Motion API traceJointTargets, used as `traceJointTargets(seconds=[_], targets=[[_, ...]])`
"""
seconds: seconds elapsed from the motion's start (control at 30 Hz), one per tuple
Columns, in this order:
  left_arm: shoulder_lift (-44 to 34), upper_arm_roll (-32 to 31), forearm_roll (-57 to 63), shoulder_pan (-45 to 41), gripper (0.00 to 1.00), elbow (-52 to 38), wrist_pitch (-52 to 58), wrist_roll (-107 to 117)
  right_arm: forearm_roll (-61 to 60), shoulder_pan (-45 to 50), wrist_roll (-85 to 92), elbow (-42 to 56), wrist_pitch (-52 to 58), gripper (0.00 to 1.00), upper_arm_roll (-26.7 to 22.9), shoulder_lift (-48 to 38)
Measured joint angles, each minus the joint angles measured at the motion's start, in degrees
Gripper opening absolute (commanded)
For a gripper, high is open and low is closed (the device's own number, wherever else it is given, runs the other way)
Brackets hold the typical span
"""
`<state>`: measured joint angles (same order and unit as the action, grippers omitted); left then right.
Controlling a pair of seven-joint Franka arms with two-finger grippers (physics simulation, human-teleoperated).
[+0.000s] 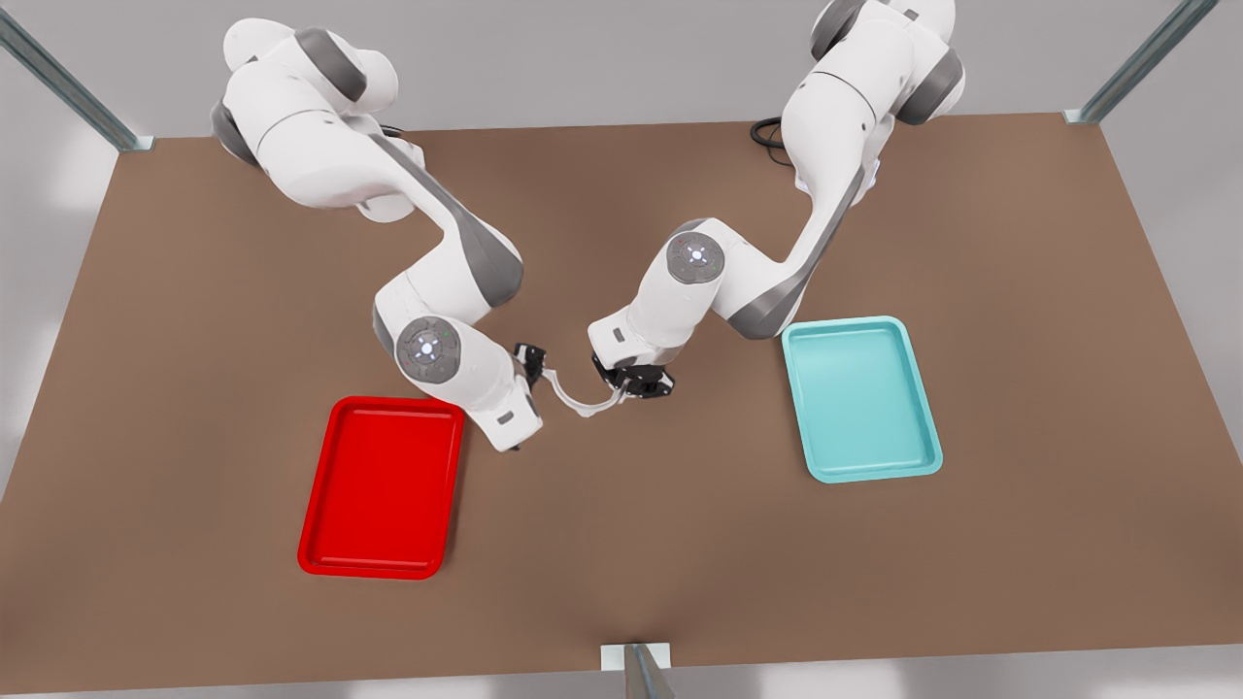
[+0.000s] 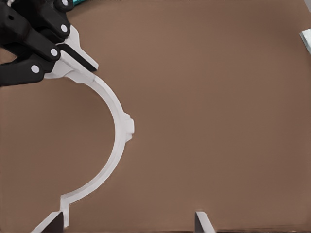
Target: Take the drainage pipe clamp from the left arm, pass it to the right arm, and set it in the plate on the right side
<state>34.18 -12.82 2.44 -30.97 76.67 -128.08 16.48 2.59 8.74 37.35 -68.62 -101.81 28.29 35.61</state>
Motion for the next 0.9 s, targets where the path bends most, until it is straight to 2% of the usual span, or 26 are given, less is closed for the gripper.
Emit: traceJointTargets(seconds=[0.13, 0.37, 0.9], targets=[[0.06, 0.05, 0.01, 0.03, 0.21, 0.00, -0.08, -2.73, -0.57, -0.69, -10.16, -0.31, 2.39, 1.00, 0.39, -0.80], [0.35, 0.09, 0.03, 0.03, 0.21, 0.00, -0.19, -6.29, 5.80, 2.19, -18.18, -0.93, 2.23, 1.00, 0.49, 0.43], [0.54, 0.09, 0.06, 0.11, 0.21, 0.00, -0.26, -10.74, -2.29, 1.83, -41.36, -1.70, 0.44, 1.00, 0.31, 3.52]])
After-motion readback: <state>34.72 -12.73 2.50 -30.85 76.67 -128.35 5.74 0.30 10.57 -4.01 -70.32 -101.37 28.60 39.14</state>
